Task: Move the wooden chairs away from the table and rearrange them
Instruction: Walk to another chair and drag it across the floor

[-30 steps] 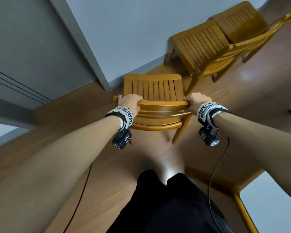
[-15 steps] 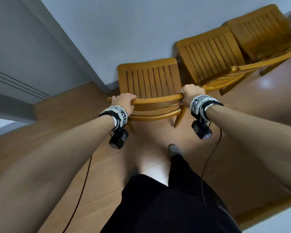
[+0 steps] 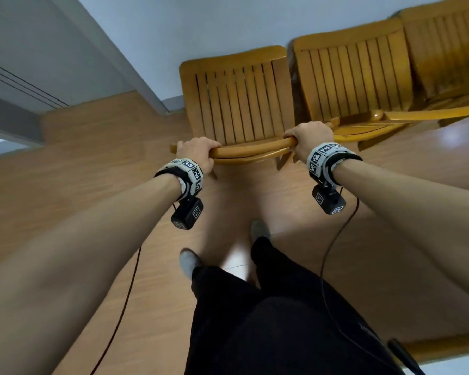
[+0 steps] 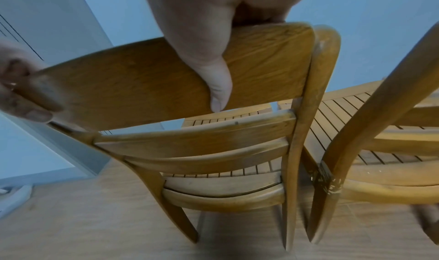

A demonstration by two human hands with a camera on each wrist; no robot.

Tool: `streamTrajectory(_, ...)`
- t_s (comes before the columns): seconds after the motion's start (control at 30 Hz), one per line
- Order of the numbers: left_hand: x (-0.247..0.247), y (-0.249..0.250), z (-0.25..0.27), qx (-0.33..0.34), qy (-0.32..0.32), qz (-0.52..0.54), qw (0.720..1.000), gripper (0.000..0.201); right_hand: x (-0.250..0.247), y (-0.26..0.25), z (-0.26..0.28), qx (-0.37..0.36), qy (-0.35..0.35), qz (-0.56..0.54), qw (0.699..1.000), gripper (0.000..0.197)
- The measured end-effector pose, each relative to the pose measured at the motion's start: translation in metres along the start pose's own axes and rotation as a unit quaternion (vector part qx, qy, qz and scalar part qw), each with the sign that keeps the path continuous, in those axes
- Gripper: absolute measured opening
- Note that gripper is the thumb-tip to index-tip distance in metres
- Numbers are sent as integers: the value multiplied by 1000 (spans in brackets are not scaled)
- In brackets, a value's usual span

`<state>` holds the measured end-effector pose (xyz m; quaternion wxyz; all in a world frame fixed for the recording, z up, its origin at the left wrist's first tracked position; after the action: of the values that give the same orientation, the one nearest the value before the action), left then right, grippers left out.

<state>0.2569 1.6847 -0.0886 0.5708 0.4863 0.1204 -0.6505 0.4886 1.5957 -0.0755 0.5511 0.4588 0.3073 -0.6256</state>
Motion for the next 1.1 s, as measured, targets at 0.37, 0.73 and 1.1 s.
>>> streamTrajectory(0.37,44,-6,7,-22,35,24,999,54,38,4,13,-19,35,-4,999,17)
streamTrajectory(0.73,21,-4,18,-66,4,45,997,50,31,15,30,21,-9,-73,997,40)
streamTrajectory(1.1,-19,37,30,56,-1,12,998,54,15,27,79,166,-26,-147,975,50)
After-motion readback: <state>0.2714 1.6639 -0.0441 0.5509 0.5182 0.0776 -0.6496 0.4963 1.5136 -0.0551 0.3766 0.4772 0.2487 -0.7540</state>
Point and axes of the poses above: each hand's wrist, its own z-axis away from the middle knuckle, its own x-axis out of the palm, y = z × x, the point moved 7 cm from there along -z, towards the middle knuckle, and after that the axes turned 15 degrees about z, right-handed, at the moved point
